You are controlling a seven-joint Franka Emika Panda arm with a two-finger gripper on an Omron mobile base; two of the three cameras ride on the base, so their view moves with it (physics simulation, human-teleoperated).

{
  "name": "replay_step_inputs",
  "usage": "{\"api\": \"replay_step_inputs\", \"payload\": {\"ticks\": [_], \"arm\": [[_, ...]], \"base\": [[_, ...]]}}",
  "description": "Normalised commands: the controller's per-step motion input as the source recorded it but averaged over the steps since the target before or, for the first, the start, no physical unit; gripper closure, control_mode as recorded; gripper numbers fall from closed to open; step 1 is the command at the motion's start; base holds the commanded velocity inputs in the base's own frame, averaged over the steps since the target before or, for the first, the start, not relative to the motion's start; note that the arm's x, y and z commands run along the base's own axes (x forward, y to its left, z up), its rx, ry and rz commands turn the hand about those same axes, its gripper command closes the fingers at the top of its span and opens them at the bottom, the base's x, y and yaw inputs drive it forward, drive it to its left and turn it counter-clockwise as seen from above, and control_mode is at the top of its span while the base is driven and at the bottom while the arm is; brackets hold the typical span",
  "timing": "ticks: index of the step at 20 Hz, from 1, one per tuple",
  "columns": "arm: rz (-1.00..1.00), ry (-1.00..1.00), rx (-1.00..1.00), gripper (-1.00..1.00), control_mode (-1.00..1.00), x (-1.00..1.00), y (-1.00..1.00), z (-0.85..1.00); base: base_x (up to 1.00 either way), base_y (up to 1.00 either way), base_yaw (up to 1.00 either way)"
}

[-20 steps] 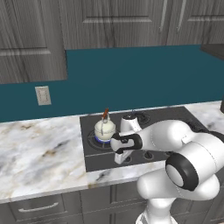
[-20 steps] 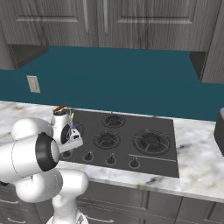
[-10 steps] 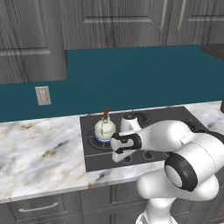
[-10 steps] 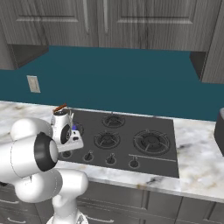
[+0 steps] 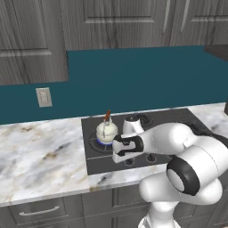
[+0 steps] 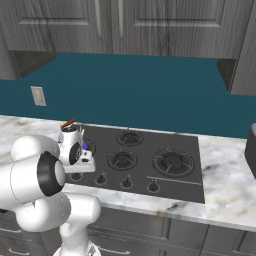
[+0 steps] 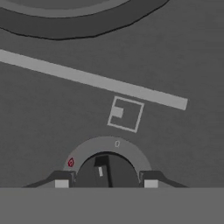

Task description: The kettle is done boiling. Turn off the stove, then wait for 300 timesteps before moving the kettle to the dining table.

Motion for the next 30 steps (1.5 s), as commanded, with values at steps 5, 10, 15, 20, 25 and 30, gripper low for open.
{"api": "replay_step_inputs", "payload": {"ticks": [5, 10, 15, 20, 25, 30], "arm": [[-0.24, 0.0, 0.0, 1.0, -1.0, 0.0, 0.0, 0.0], [-0.25, 0.0, 0.0, 1.0, -1.0, 0.0, 0.0, 0.0], [-0.23, 0.0, 0.0, 1.0, -1.0, -0.02, 0.0, -0.02], [-0.21, 0.01, 0.0, -1.0, -1.0, 0.0, 0.01, -0.04], [-0.03, 0.0, 0.0, -1.0, -1.0, 0.0, 0.0, 0.0], [0.0, 0.0, 0.0, -1.0, -1.0, -0.07, 0.0, 0.11]], "base": [[0.0, 0.0, 0.0], [0.0, 0.0, 0.0], [0.0, 0.0, 0.0], [0.0, 0.0, 0.0], [0.0, 0.0, 0.0], [0.0, 0.0, 0.0]]}}
